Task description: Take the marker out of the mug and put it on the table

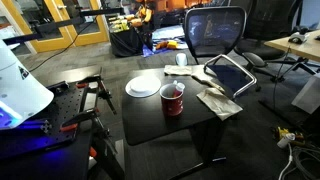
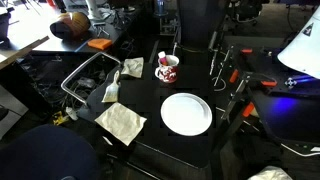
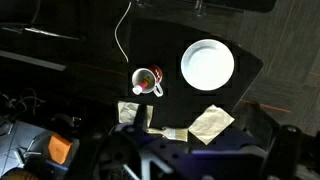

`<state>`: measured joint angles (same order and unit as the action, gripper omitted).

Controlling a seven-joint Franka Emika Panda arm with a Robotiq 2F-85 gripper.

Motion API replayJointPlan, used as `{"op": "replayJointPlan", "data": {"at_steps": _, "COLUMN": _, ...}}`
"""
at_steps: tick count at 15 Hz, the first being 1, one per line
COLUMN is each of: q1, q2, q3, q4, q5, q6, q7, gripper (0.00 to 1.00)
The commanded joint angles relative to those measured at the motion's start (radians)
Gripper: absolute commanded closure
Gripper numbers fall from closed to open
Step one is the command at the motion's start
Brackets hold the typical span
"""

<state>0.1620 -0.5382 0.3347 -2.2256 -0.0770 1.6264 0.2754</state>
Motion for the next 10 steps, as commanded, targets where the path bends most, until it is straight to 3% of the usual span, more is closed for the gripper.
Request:
{"op": "replayJointPlan", "data": {"at_steps": 1, "q1": 0.013, "q2": 0.004, "q3": -0.01, "q4": 0.004, "q5": -0.005, "q6": -0.004, "q7": 0.006, "gripper": 0.0}}
{"op": "replayJointPlan", "data": {"at_steps": 10, "q1": -0.011, "q2": 0.026, "q3": -0.009, "q4": -0.009, "q5": -0.013, "q6": -0.001, "q7": 0.072, "gripper": 0.0}}
